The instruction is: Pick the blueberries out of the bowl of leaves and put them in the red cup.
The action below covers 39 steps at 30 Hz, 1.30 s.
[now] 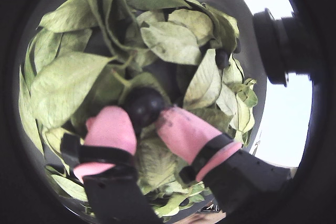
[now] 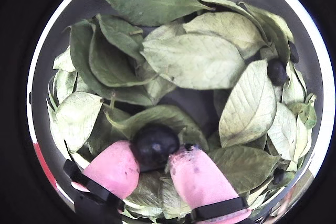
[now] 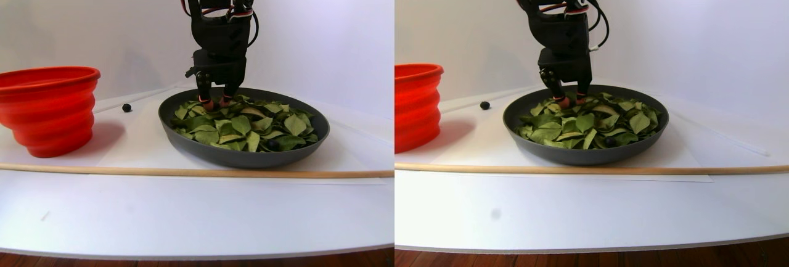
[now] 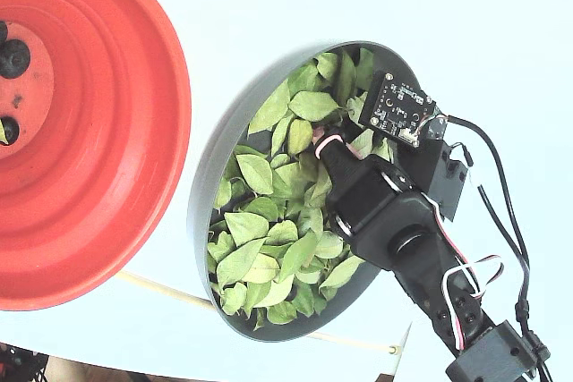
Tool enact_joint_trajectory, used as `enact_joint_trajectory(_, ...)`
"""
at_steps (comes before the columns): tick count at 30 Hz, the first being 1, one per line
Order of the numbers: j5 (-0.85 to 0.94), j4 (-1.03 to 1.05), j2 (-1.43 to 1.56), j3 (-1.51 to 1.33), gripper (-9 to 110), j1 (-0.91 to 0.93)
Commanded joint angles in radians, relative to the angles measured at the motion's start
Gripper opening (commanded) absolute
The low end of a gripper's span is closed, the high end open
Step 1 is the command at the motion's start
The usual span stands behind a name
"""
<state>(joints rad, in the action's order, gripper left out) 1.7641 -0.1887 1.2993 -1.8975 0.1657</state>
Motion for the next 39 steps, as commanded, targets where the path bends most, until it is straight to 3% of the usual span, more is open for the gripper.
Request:
enact_joint_trajectory(1,-0.005,-0.017,0.121,-0.005,10,-0.005)
enact_joint_trajectory(39,0.012,0.06,0.305,-0.115,12,-0.017)
